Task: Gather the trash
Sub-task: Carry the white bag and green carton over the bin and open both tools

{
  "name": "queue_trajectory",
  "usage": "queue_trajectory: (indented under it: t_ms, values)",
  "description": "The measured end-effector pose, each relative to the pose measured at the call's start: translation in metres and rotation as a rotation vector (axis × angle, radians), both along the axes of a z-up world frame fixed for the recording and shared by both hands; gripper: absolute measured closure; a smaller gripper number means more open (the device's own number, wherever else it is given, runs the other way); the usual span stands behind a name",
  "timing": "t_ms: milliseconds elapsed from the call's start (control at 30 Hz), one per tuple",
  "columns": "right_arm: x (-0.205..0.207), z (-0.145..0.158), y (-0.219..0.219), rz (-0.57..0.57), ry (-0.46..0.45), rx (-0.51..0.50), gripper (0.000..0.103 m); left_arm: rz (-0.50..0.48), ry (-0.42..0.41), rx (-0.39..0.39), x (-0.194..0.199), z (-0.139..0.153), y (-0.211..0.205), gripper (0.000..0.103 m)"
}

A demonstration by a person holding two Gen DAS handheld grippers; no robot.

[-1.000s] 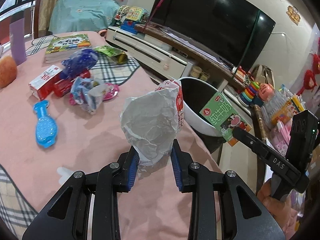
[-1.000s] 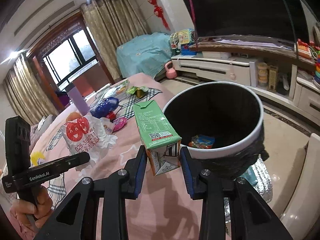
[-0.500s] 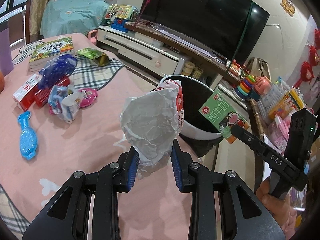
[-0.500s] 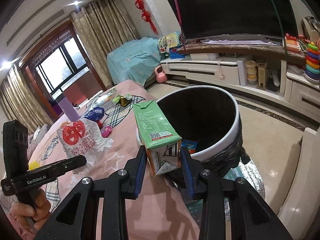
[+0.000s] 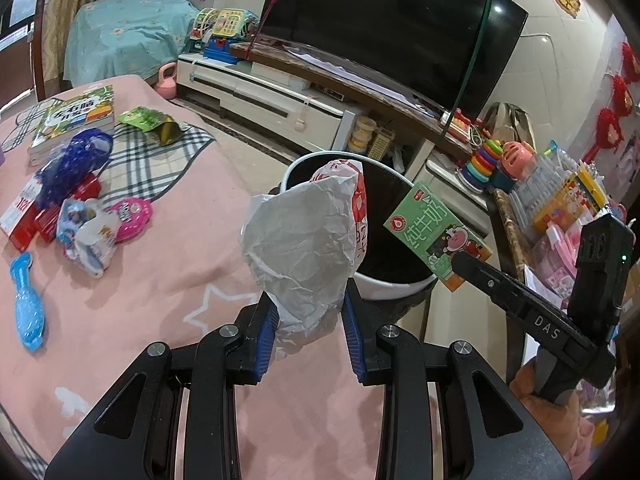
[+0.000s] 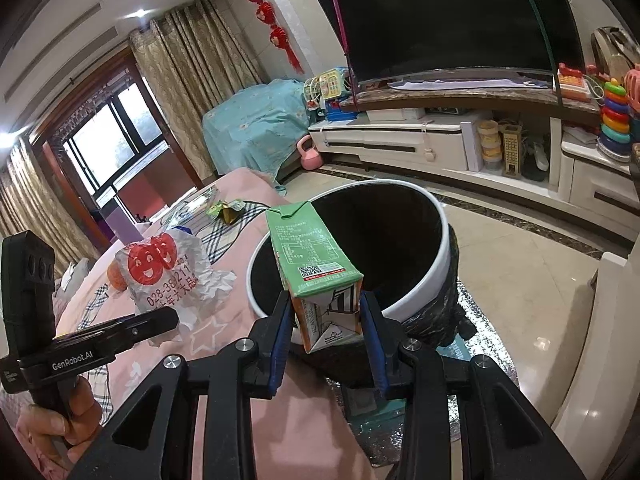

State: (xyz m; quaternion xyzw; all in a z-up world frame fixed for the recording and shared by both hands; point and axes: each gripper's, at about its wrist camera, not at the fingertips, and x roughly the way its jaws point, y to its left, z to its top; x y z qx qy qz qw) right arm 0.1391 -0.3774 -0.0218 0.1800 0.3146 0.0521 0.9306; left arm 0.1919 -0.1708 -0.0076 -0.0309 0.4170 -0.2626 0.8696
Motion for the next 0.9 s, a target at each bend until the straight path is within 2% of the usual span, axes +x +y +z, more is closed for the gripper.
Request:
queue_trajectory:
  t_ms: [333, 900]
  values:
    - [0.01, 0.0, -0.007, -0.013, 0.01, -0.01, 0.069, -0.018, -0.01, 0.016, 0.016, 0.003, -0.022, 0.074]
    - [0.031, -0.001, -0.012, -0.018, 0.053, -0.046, 0.069, -0.038, 0.025, 0.031, 0.041, -0.01, -0.053, 0.074]
